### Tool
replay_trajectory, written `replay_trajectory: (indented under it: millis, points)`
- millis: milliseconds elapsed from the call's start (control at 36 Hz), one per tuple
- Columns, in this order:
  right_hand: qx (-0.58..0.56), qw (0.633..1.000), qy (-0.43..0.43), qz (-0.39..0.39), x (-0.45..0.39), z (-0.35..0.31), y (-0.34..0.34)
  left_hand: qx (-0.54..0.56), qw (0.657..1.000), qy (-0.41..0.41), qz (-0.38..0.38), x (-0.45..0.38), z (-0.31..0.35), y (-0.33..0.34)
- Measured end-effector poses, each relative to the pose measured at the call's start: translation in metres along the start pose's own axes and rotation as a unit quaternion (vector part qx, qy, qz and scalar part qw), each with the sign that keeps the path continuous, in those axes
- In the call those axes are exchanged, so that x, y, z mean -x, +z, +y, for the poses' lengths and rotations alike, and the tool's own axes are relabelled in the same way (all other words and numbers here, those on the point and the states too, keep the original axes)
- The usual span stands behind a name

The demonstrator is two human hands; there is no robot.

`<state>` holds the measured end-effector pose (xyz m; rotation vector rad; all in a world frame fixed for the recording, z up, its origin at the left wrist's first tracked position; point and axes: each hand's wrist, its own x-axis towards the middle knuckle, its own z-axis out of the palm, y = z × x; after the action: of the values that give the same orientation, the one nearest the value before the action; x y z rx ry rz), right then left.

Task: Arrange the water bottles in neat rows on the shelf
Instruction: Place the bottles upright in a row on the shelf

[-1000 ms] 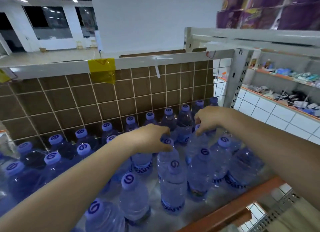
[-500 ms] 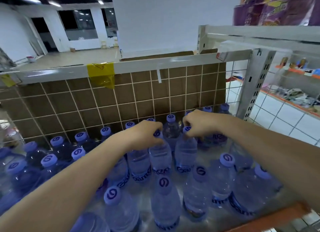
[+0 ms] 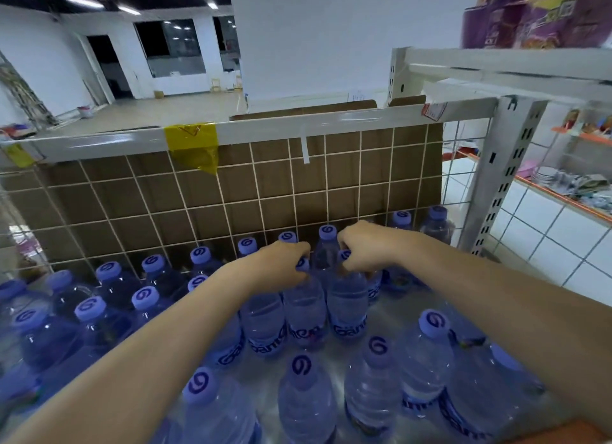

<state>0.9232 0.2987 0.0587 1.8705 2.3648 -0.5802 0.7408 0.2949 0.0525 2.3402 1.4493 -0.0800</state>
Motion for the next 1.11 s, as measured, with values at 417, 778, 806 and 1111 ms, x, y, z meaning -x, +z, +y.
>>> replay_trajectory:
  millis: [417, 778, 806, 1111]
  points:
    - [0.028, 0.999, -0.006, 0.018, 0.037, 0.009, -0.032, -0.093, 0.988, 0.068, 0.107, 0.011, 0.022, -0.014]
    - [0.017, 0.991, 0.09, -0.102, 0.104, 0.024, -0.02, -0.083, 0.973, 0.182, -0.116, 0.044, 0.103, 0.011]
    - [0.02, 0.988, 0.099, -0.115, 0.107, 0.024, -0.018, -0.098, 0.971, 0.176, -0.13, 0.045, 0.104, 0.014]
    - [0.023, 0.992, 0.102, -0.074, 0.116, 0.027, 0.004, -0.138, 0.967, 0.196, -0.085, 0.043, 0.102, 0.027]
